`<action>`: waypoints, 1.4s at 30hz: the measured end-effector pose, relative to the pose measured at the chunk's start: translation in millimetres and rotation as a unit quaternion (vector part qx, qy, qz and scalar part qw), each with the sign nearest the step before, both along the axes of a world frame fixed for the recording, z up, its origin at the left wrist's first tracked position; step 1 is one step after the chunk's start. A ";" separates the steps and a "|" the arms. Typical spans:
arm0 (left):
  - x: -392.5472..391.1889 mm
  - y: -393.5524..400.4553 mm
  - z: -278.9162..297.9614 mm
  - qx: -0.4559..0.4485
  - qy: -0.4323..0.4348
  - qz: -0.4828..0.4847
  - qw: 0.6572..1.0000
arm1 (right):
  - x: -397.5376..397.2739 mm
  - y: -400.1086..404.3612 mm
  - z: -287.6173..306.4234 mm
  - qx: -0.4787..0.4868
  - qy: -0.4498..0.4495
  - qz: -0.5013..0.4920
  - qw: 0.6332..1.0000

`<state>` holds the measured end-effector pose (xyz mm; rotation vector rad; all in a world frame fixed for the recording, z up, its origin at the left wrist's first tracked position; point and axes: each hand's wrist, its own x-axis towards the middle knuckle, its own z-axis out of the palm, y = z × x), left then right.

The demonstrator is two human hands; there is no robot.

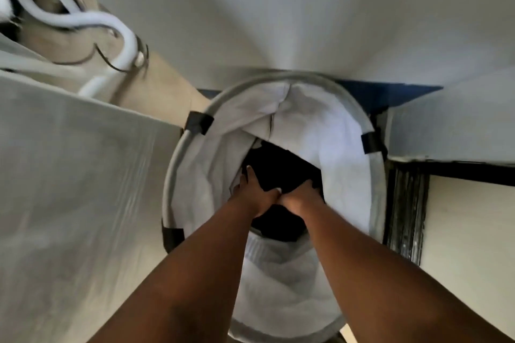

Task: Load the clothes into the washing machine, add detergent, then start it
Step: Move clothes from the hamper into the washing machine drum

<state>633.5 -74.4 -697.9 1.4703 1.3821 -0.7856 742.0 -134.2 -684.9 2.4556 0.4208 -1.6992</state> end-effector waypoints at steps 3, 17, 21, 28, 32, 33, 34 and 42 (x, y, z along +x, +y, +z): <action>1.0 -9.3 -34.8 0.010 0.013 0.003 1.000 | 9.5 -1.8 -36.1 0.018 -0.026 -0.069 0.997; -2.0 -33.8 -78.9 -0.091 0.009 0.316 0.944 | 23.4 -16.7 -78.2 0.034 0.013 -0.235 0.971; 4.9 -35.6 -71.1 -0.113 -0.019 0.224 0.968 | 22.8 -23.1 -81.9 0.054 0.026 -0.274 0.960; -3.1 -37.2 -44.3 -0.073 -0.023 0.314 0.946 | 18.7 -15.8 -38.6 -0.002 0.122 -0.250 0.961; -5.5 -37.8 3.8 -0.099 -0.056 0.433 0.894 | 9.9 -17.7 3.8 0.064 0.039 -0.153 0.985; -6.4 -37.9 19.9 -0.102 -0.057 0.449 0.886 | 6.7 -20.0 15.9 0.088 0.011 -0.127 0.988; -8.1 -36.7 39.3 -0.100 -0.065 0.462 0.879 | 3.1 -23.3 29.5 0.112 -0.017 -0.114 0.987; -43.5 -20.0 214.7 0.013 -0.248 0.403 0.881 | -24.8 -64.5 217.4 0.337 -0.038 -0.182 0.923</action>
